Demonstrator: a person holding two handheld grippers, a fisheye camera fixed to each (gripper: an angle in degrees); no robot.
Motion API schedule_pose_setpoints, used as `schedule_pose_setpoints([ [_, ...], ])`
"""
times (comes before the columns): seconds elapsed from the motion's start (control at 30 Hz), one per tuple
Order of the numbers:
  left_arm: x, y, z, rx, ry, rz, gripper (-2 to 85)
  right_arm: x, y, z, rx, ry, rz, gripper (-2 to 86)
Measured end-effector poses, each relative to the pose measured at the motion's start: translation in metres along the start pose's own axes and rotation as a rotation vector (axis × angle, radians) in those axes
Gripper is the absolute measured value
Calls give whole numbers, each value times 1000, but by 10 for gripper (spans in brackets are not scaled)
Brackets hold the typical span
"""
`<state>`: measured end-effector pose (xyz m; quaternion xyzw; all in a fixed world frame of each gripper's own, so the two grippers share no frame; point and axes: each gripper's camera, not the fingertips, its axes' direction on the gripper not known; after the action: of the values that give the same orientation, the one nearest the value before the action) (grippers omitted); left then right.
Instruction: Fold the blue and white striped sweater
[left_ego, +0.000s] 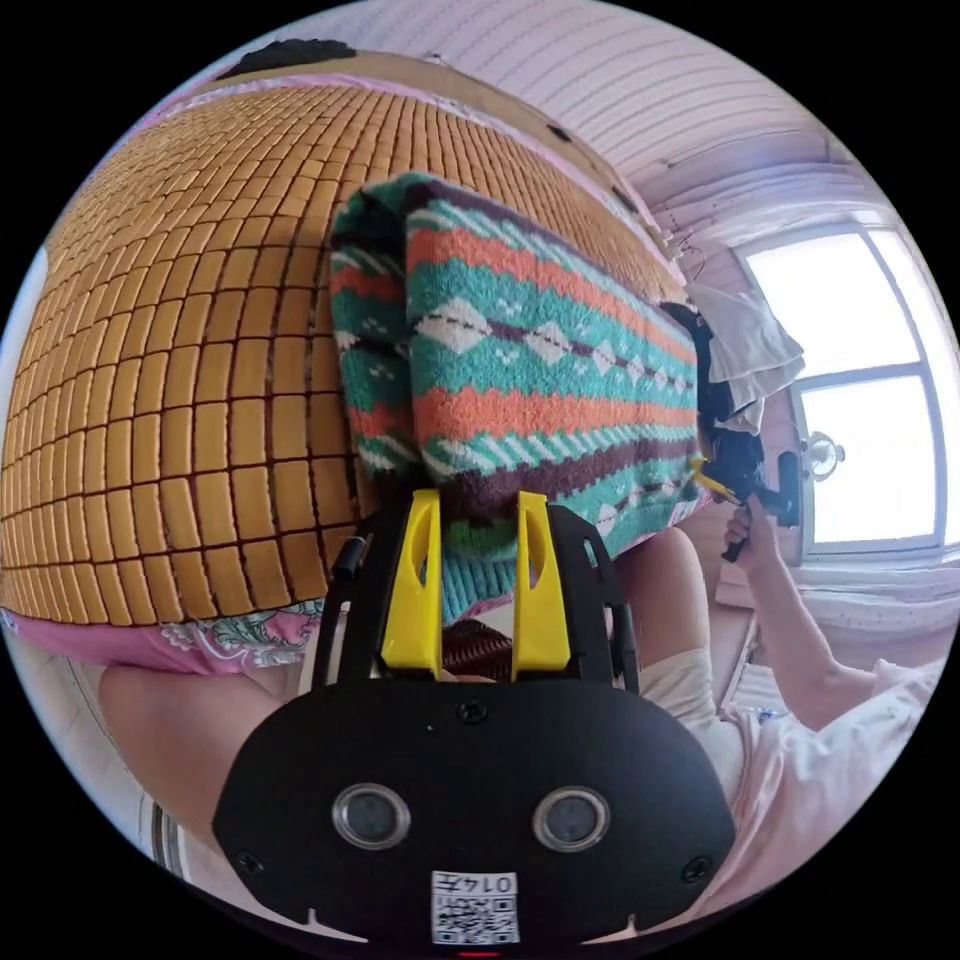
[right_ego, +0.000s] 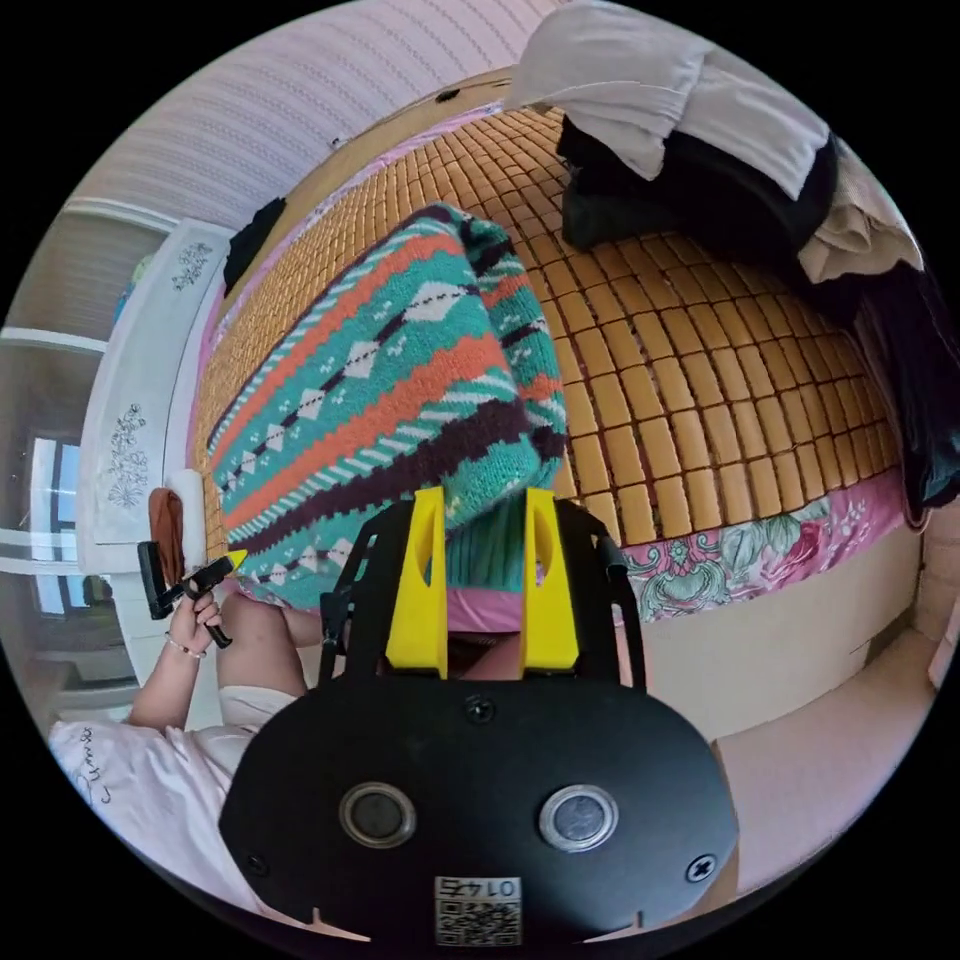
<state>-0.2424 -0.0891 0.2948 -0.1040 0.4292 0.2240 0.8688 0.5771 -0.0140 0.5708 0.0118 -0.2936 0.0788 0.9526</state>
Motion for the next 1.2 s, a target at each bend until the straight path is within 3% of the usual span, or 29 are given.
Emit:
schedule_pose_setpoints([
  [0.17, 21, 6, -31, 121, 89, 78, 75, -29, 3, -47, 103, 3, -122, 53],
  [0.3, 33, 10, -34, 228, 23, 125, 74, -24, -4, -43, 137, 21, -95, 49],
  [0.43, 1, 10, 25, 65, -72, -22, 88, 1, -3, 23, -14, 60, 76, 77],
  [0.53, -21, 25, 25, 151, 122, -135, 91, -6, 17, 14, 63, 57, 107, 103],
  [0.6, -23, 33, 23, 152, 139, -151, 97, -10, 30, 12, 84, 142, 107, 112],
  [0.67, -21, 45, 19, 171, 99, -133, 103, -6, 39, 21, 36, 178, 129, 111],
  [0.73, -22, 59, 22, 164, 88, -137, 110, 4, 43, 46, -95, 92, 174, 95],
  [0.87, -17, 65, 37, 129, 22, -44, 90, 0, 51, 48, -49, -43, 194, 51],
  [0.93, -7, 60, 48, 66, -140, 45, 35, -16, 53, 52, -39, -47, 161, 32],
  [1.0, -4, 58, 54, 31, -146, 70, 6, -31, 56, 52, -19, -72, 121, 25],
  [1.2, -3, 70, 65, 47, -212, 130, -9, -91, 74, 62, -19, 43, -10, 15],
])
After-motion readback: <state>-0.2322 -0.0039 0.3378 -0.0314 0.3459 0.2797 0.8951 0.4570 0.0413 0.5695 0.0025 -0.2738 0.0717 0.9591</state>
